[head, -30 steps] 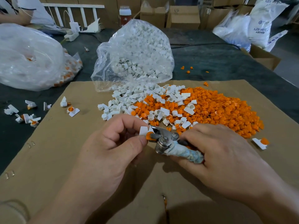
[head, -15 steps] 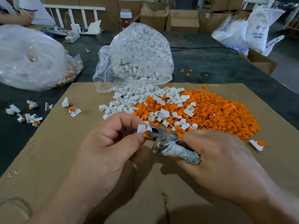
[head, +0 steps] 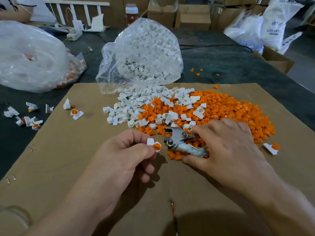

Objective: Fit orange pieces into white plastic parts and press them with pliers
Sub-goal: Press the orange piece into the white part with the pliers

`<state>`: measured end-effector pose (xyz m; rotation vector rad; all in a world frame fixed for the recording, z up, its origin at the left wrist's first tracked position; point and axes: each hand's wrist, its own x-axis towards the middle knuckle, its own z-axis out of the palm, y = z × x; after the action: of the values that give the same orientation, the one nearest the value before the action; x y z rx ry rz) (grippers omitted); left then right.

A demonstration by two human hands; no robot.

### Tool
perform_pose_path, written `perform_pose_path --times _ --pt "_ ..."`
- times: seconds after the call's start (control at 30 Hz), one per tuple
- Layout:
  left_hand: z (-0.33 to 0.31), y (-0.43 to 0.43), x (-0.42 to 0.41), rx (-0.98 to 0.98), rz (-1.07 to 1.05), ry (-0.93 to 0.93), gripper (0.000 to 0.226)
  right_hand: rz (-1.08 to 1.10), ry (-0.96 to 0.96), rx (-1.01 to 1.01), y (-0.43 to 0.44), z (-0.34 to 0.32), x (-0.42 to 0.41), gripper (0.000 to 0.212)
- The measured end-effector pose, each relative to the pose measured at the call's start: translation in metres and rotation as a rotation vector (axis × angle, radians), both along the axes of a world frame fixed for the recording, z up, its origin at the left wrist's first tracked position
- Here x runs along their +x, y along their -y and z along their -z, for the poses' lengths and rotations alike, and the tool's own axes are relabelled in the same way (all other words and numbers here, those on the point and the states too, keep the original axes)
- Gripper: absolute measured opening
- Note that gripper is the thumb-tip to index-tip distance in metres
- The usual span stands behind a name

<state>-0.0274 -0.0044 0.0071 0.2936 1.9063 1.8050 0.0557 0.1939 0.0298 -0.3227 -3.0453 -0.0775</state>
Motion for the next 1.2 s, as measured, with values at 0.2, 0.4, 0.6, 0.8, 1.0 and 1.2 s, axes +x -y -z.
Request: perform_pose_path --times 0.2,0.4,0.6,0.8,1.0,1.2 --pt "-0.002 -0.005 0.007 -0.028 -0.032 -0.010 0.021 -0.203 -0.307 -0.169 0.010 -0.004 0.002 0.047" --pt "-0.006 -0.007 0.019 -0.033 0.047 -0.336 0.009 -0.412 -0.380 -0.221 0.025 -0.003 0.003 0.025" --pt "-0.004 -0.009 0.016 0.233 0.073 -0.031 0.012 -0.406 -0.365 -0.293 0.025 -0.006 0.007 0.026" --pt "-0.003 -0.004 0.011 0.472 0.248 0.291 0.021 -0.440 -0.352 -0.389 0.028 -0.008 0.008 0.024" --pt "-0.006 0.001 0.015 0.270 0.247 -0.268 0.026 -0.318 -0.296 -0.850 0.035 -0.008 0.014 0.025" --pt "-0.009 0.002 0.020 0.114 0.170 -0.566 0.019 -0.115 -0.022 -1.378 0.037 -0.009 0.015 0.025"
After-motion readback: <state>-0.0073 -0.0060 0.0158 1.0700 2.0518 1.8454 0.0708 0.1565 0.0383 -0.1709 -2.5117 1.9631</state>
